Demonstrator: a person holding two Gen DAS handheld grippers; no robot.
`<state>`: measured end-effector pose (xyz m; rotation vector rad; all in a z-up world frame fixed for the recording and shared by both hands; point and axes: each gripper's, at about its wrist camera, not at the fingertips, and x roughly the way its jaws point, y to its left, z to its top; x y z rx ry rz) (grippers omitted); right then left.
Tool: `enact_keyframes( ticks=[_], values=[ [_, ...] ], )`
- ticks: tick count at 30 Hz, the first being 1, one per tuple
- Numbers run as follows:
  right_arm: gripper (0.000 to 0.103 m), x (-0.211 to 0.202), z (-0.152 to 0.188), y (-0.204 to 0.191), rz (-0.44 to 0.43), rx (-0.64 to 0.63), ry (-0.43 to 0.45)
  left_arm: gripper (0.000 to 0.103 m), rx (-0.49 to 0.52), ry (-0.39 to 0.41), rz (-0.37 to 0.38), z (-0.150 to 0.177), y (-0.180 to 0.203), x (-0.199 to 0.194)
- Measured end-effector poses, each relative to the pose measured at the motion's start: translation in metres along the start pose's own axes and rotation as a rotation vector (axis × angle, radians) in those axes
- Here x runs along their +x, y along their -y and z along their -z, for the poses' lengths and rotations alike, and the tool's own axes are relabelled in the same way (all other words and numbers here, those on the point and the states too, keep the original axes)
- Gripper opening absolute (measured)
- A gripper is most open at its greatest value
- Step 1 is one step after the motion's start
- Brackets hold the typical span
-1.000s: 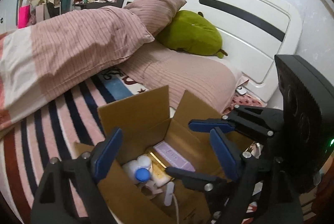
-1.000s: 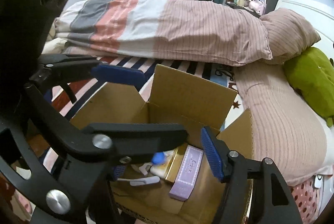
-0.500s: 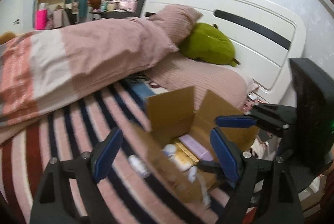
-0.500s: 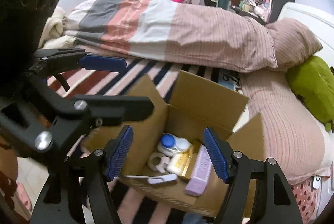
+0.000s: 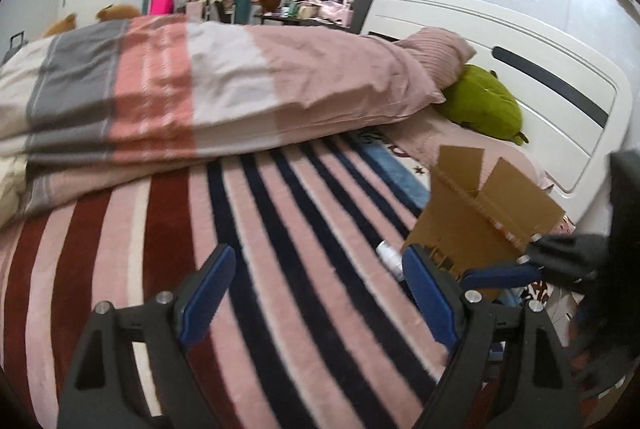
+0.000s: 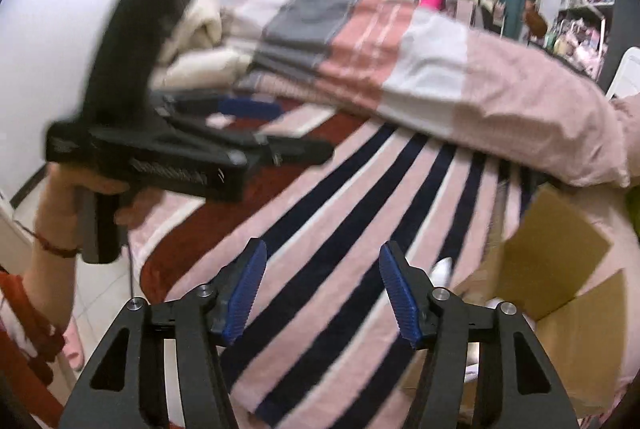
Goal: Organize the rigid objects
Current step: 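Lower the right tool onto the clear pump bottle and close on it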
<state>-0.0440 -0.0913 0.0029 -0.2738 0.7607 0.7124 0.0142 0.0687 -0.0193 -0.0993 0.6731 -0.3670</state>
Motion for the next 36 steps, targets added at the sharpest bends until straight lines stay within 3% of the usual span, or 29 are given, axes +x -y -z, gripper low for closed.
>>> enact_keyframes(
  ticks=[5, 9, 13, 19, 21, 24, 26, 27, 29, 36],
  values=[
    [0.055, 0.075, 0.013, 0.003, 0.082, 0.078, -0.2, 0.083, -0.047, -0.016, 0.015, 0.021, -0.017, 0.004],
    [0.055, 0.123, 0.027, 0.034, 0.295, 0.115, -0.284, 0.084, -0.052, -0.019, 0.023, 0.026, -0.021, 0.006],
    [0.047, 0.136, 0.034, 0.065, 0.394, 0.165, -0.29, 0.084, -0.053, -0.021, 0.024, 0.028, -0.024, 0.007],
    [0.047, 0.14, 0.036, 0.077, 0.516, 0.154, -0.281, 0.083, -0.07, -0.02, 0.032, 0.032, -0.026, 0.007],
    [0.049, 0.143, 0.035, 0.082, 0.519, 0.15, -0.287, 0.084, -0.069, -0.017, 0.035, 0.032, -0.026, 0.006],
    [0.047, 0.15, 0.035, 0.088, 0.414, 0.169, -0.305, 0.083, -0.071, -0.017, 0.033, 0.031, -0.026, 0.007],
    [0.045, 0.159, 0.036, 0.087, 0.43, 0.169, -0.321, 0.083, -0.068, -0.017, 0.031, 0.031, -0.025, 0.006],
    [0.041, 0.163, 0.037, 0.086, 0.453, 0.171, -0.321, 0.084, -0.067, -0.017, 0.03, 0.031, -0.025, 0.005],
    [0.022, 0.165, 0.038, 0.095, 0.481, 0.209, -0.32, 0.083, -0.065, -0.017, 0.026, 0.032, -0.025, 0.004],
    [0.023, 0.167, 0.041, 0.106, 0.436, 0.24, -0.28, 0.083, -0.069, -0.017, 0.026, 0.032, -0.028, 0.003]
  ],
)
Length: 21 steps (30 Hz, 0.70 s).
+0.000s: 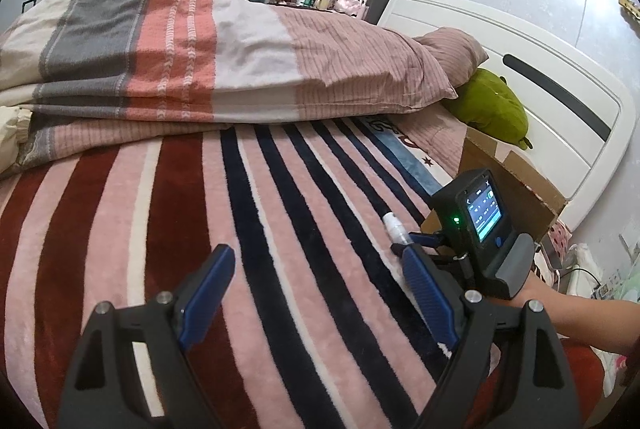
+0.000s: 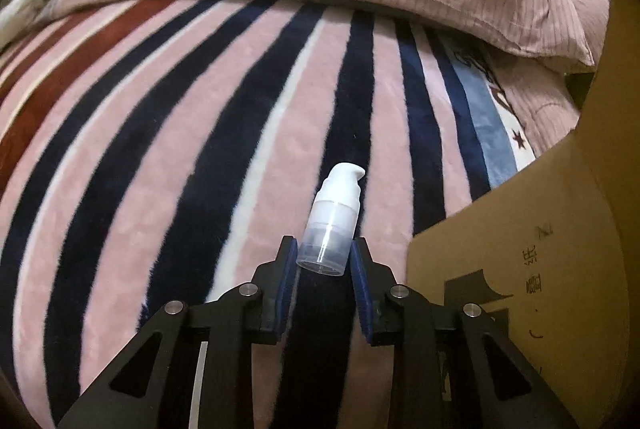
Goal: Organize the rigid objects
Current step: 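Lower the right tool onto the clear pump bottle and close on it, then carry the pump bottle into the cardboard box and open the right tool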
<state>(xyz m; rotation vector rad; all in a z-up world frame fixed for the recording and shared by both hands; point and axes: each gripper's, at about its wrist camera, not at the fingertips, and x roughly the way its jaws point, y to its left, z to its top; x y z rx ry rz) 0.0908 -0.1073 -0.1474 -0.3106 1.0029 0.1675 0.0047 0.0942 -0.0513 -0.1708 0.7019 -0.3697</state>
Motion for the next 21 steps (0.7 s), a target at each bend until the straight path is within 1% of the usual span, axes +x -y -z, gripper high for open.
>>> enact_keyframes(
  ticks=[2, 3, 5, 7, 8, 10, 11, 12, 13, 14, 15, 16, 17, 18, 21],
  values=[
    [0.023, -0.006, 0.004, -0.002, -0.066, -0.004, 0.016, 0.084, 0.007, -0.003, -0.002, -0.001, 0.001, 0.001],
    [0.023, -0.01, 0.005, -0.004, -0.125, -0.01, 0.025, 0.084, 0.008, -0.004, -0.001, -0.001, 0.002, 0.001],
    [0.023, -0.019, 0.009, -0.01, -0.203, -0.037, 0.032, 0.083, 0.006, -0.009, -0.002, -0.001, 0.001, 0.003],
    [0.023, -0.028, 0.016, -0.022, -0.349, -0.102, -0.002, 0.083, 0.006, -0.013, -0.002, -0.002, 0.001, 0.004],
    [0.023, -0.032, 0.02, -0.029, -0.397, -0.136, -0.024, 0.083, 0.004, -0.014, -0.003, -0.002, 0.001, 0.004],
    [0.024, -0.036, 0.024, -0.04, -0.381, -0.161, -0.036, 0.083, 0.001, -0.017, -0.003, -0.003, 0.002, 0.005],
    [0.027, -0.036, 0.023, -0.043, -0.369, -0.154, -0.038, 0.083, 0.002, -0.019, -0.003, -0.004, 0.002, 0.005],
    [0.04, -0.036, 0.022, -0.044, -0.373, -0.138, -0.039, 0.083, 0.005, -0.021, -0.004, -0.004, 0.004, 0.006],
    [0.047, -0.035, 0.019, -0.043, -0.387, -0.114, -0.032, 0.083, 0.007, -0.025, -0.006, -0.004, 0.004, 0.006],
    [0.046, -0.034, 0.017, -0.043, -0.396, -0.095, -0.024, 0.083, 0.01, -0.03, -0.008, -0.003, 0.005, 0.007],
    [0.045, -0.031, 0.016, -0.043, -0.388, -0.083, -0.024, 0.083, 0.011, -0.036, -0.011, -0.003, 0.005, 0.008],
    [0.029, -0.026, 0.014, -0.043, -0.368, -0.077, -0.031, 0.083, 0.01, -0.044, -0.013, -0.002, 0.005, 0.009],
    [0.021, -0.023, 0.013, -0.044, -0.348, -0.074, -0.041, 0.083, 0.008, -0.053, -0.011, -0.001, 0.005, 0.011],
    [0.02, -0.022, 0.013, -0.044, -0.337, -0.071, -0.043, 0.083, 0.006, -0.061, -0.004, 0.0, 0.005, 0.012],
    [0.02, -0.043, 0.016, -0.049, -0.352, -0.111, 0.021, 0.083, 0.009, -0.081, 0.043, 0.001, 0.011, 0.015]
  ],
)
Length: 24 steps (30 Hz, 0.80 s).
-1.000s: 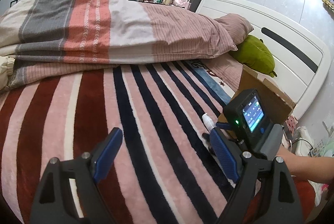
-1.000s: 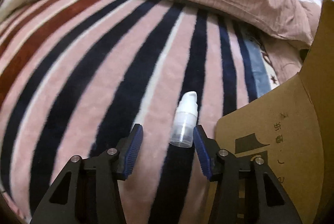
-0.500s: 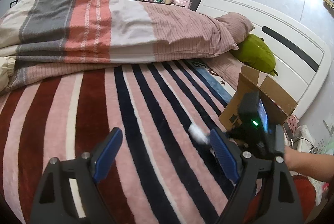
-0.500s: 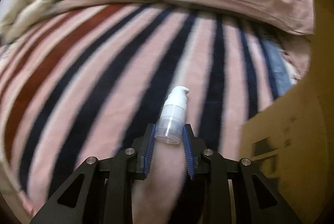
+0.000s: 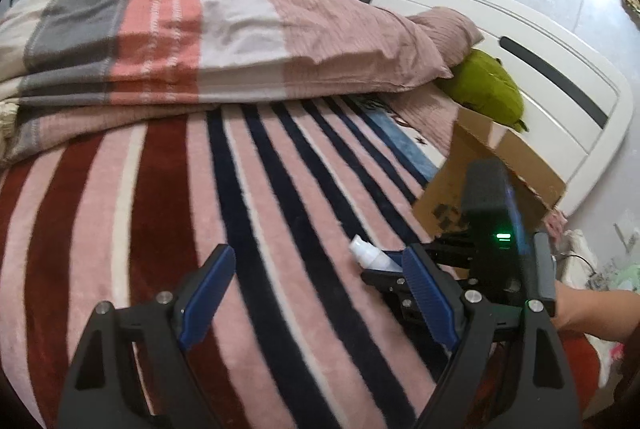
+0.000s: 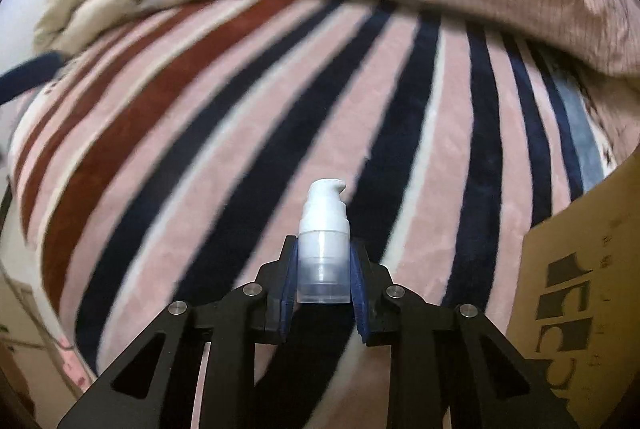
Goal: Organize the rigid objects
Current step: 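Carry the pump bottle into the cardboard box and open the right tool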
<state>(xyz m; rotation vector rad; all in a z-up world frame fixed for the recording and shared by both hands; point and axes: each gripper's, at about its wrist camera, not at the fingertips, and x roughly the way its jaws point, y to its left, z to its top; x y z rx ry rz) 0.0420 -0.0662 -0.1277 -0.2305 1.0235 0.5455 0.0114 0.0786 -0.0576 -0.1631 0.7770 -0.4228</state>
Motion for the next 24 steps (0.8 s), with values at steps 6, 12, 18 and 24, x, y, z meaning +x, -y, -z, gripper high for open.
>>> enact_keyframes(
  ticks=[6, 12, 18, 24],
  values=[
    [0.02, -0.084, 0.001, -0.027, -0.07, -0.109, 0.175, 0.078, 0.039, 0.029, 0.142, -0.018, 0.04, -0.007],
    [0.02, -0.15, 0.0, -0.019, -0.083, -0.147, 0.319, 0.049, 0.076, 0.078, 0.215, -0.044, 0.083, -0.006],
    [0.02, -0.176, 0.005, 0.023, -0.071, -0.076, 0.358, 0.037, 0.143, 0.074, 0.27, -0.07, 0.133, 0.018],
    [0.02, -0.191, 0.016, 0.078, -0.031, 0.021, 0.354, 0.037, 0.19, 0.028, 0.308, -0.091, 0.176, 0.056]
  ],
)
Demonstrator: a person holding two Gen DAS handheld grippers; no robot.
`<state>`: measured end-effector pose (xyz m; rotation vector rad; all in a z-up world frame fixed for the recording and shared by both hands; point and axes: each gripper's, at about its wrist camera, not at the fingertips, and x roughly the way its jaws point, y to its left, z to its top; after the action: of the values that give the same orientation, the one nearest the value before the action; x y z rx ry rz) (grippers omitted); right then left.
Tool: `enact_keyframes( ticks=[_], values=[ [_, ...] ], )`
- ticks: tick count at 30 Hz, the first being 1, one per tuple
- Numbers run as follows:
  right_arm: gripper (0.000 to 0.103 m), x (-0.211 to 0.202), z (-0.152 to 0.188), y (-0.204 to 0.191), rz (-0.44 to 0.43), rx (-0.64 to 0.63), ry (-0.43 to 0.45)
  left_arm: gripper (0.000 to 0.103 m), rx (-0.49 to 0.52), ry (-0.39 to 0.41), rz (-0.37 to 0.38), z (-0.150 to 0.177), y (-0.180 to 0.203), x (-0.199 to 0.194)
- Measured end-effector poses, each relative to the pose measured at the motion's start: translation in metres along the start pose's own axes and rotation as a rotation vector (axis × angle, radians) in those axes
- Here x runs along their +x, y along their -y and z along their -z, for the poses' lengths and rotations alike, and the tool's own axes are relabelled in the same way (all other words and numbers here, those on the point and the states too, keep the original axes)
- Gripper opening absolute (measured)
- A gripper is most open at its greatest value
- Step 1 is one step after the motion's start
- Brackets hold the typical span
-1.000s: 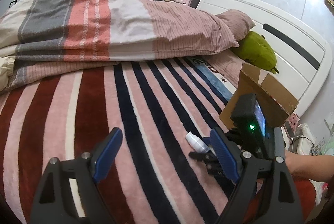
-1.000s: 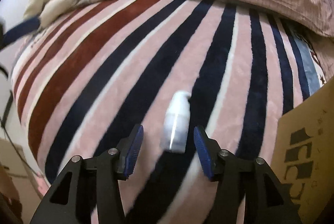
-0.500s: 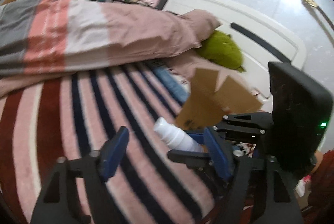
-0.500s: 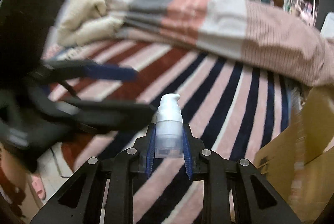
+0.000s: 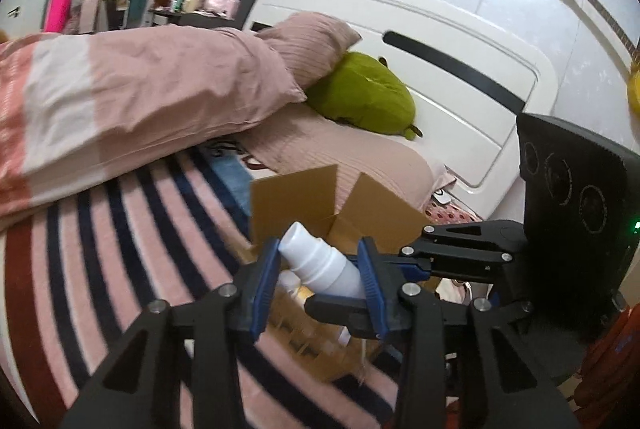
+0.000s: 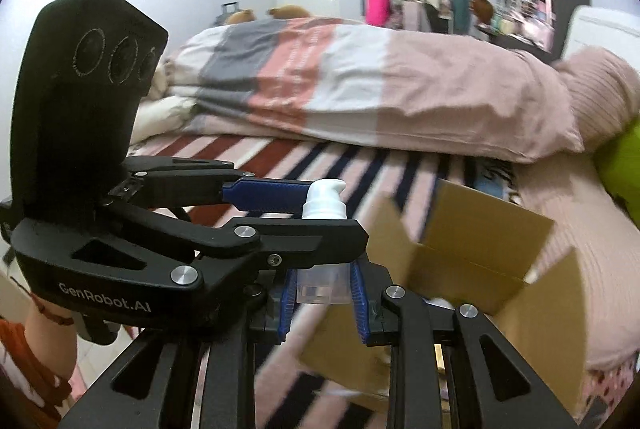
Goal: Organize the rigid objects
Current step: 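Carry the pump bottle into the cardboard box and open the right tool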
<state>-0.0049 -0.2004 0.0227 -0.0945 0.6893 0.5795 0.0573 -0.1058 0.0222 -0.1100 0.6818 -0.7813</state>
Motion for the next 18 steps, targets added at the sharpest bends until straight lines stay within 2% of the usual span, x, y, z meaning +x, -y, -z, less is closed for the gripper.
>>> enact_keyframes(
  ticks=[6, 8, 9, 10, 11, 12, 13, 17, 18],
  values=[
    [0.02, -0.003, 0.008, 0.049, 0.062, 0.081, -0.061, 0.037, 0.006, -0.086, -0.008, -0.015, 0.015, 0.051],
    [0.02, 0.002, 0.011, 0.061, 0.1, 0.097, -0.098, 0.047, 0.006, -0.104, -0.036, -0.016, 0.018, 0.058],
    [0.02, 0.006, 0.012, 0.066, 0.116, 0.106, -0.11, 0.061, 0.005, -0.106, -0.051, -0.016, 0.019, 0.06],
    [0.028, 0.008, 0.013, 0.071, 0.126, 0.114, -0.119, 0.072, 0.007, -0.103, -0.071, -0.016, 0.02, 0.061],
    [0.035, 0.009, 0.015, 0.074, 0.133, 0.118, -0.124, 0.074, 0.009, -0.099, -0.084, -0.016, 0.021, 0.06],
    [0.049, 0.009, 0.016, 0.077, 0.142, 0.119, -0.126, 0.076, 0.012, -0.096, -0.099, -0.015, 0.022, 0.059],
    [0.058, 0.008, 0.018, 0.079, 0.144, 0.116, -0.116, 0.077, 0.01, -0.093, -0.122, -0.013, 0.022, 0.057],
    [0.07, 0.0, 0.023, 0.079, 0.12, 0.097, -0.072, 0.082, -0.023, -0.046, -0.218, -0.011, 0.02, 0.037],
    [0.077, -0.004, 0.023, 0.078, 0.11, 0.089, -0.046, 0.082, -0.029, -0.031, -0.243, -0.01, 0.02, 0.031]
  ],
)
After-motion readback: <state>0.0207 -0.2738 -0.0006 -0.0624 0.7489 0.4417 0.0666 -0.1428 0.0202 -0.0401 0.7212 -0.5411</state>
